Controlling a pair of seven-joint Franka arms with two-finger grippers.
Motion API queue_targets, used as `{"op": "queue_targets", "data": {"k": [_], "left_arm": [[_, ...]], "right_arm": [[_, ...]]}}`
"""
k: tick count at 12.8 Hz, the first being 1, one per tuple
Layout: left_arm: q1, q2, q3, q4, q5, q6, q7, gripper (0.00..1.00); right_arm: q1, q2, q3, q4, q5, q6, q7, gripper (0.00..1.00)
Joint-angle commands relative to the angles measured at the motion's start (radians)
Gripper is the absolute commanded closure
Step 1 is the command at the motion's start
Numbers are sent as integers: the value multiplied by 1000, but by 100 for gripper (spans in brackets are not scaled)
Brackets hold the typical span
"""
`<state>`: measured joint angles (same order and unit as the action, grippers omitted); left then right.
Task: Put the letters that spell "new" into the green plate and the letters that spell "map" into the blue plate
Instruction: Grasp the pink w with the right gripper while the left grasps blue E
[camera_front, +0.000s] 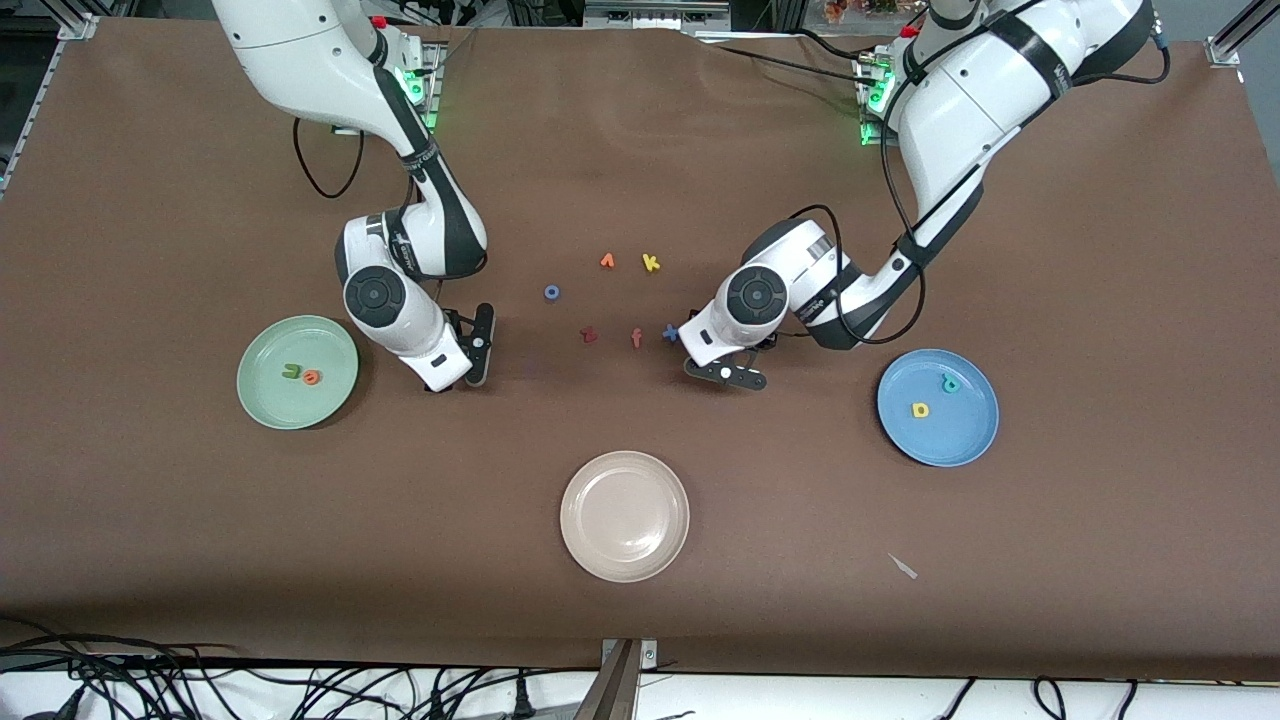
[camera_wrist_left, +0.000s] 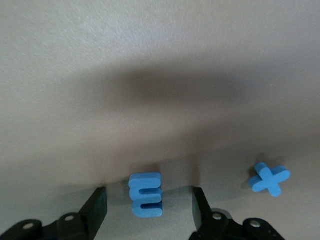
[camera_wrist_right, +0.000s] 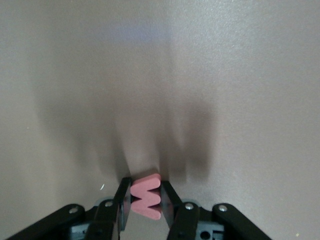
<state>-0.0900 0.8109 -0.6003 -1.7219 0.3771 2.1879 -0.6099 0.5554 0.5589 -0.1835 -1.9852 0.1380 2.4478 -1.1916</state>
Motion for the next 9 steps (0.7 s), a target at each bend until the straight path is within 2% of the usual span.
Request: {"op": "queue_targets", "data": {"k": [1,2,3,5,6,9], "left_arm": [[-16,5,14,7,40,7,-7,66],[-17,4,14,8,40,7,-7,86],[-17,4,14,8,40,7,-13,100],[-13,-6,13,10,40,-5,-19,100],[-2,-19,13,13,40,-11,-16,100],[33,-85,8,25,39,-115,-4,100]], "right_arm": [[5,-2,1,0,5,7,-16,100],[3,-7,1,3,6,5,-11,100],[1,-14,-1,6,9,-3,-5,100],[-9,-25,-14,41,17,-74,0,100],[-14,-27,-37,81,18,-158,12,100],[-15,-46,-140,160,19,-347,55,100]]}}
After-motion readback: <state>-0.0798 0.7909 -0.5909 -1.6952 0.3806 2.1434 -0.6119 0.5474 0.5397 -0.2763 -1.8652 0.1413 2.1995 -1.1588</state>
